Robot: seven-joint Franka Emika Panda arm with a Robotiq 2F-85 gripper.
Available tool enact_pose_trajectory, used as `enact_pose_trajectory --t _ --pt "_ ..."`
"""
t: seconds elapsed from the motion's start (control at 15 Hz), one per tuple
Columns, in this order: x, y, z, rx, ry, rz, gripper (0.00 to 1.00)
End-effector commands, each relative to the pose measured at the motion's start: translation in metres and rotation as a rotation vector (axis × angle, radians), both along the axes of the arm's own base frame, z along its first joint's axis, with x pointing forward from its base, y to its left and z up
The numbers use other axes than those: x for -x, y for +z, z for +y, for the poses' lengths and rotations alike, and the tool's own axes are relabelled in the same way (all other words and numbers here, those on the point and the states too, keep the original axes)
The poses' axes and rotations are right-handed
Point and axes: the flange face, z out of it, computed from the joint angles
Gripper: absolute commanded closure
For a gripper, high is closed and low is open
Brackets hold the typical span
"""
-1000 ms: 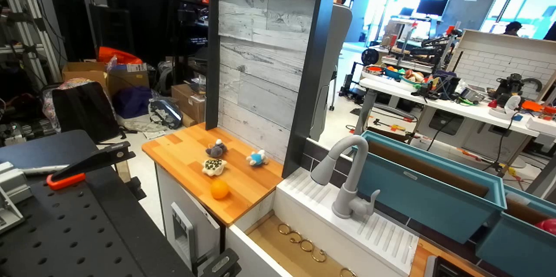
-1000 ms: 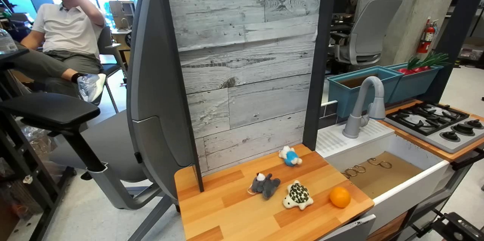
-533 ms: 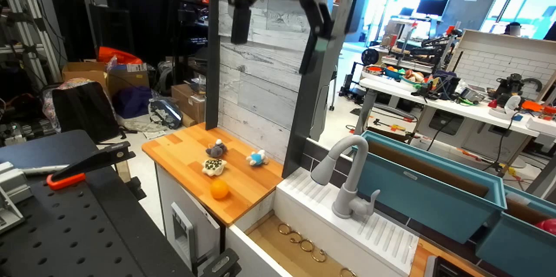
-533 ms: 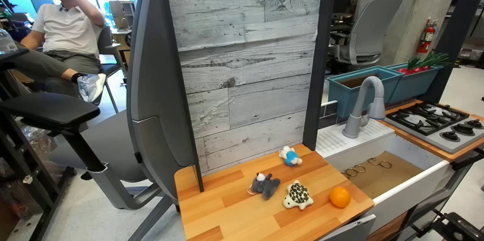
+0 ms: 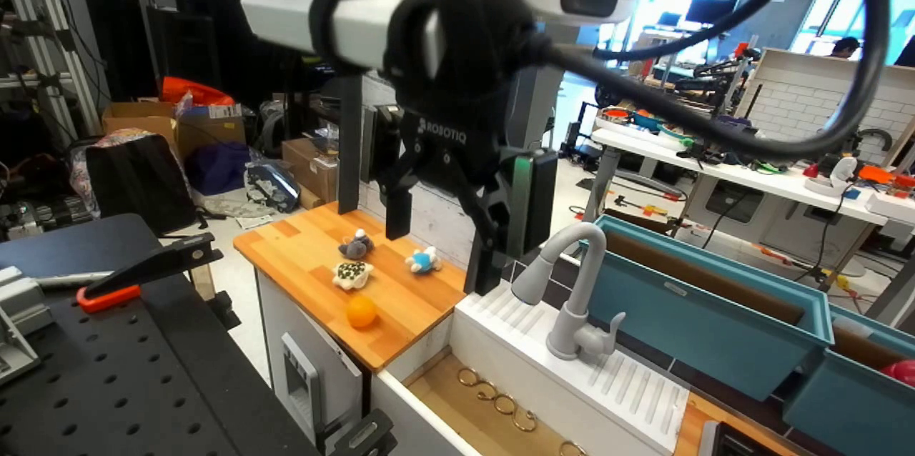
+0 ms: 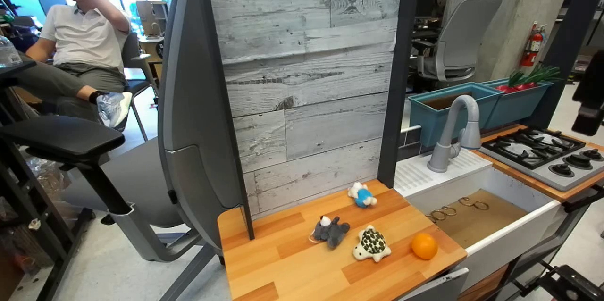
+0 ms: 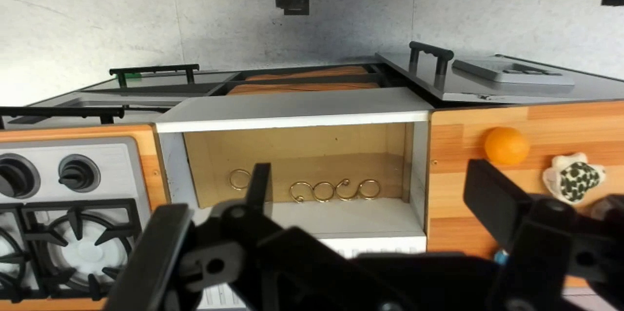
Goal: Turn the faucet to the left
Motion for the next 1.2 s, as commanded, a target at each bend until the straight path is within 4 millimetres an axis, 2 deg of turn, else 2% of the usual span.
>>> enact_pose_trajectory --t 0.0,0.47,0.93,1.13 --pt "-0.011 -0.027 0.001 0.012 -0.051 -0.055 0.0" --pt "-0.038 -0.063 0.016 -0.001 0.004 -0.179 0.0" --pt "-0.066 -0.094 0.003 0.067 0.023 -0.35 0.0" --pt "-0.076 -0.107 0.005 0.083 0.039 -0.411 0.0"
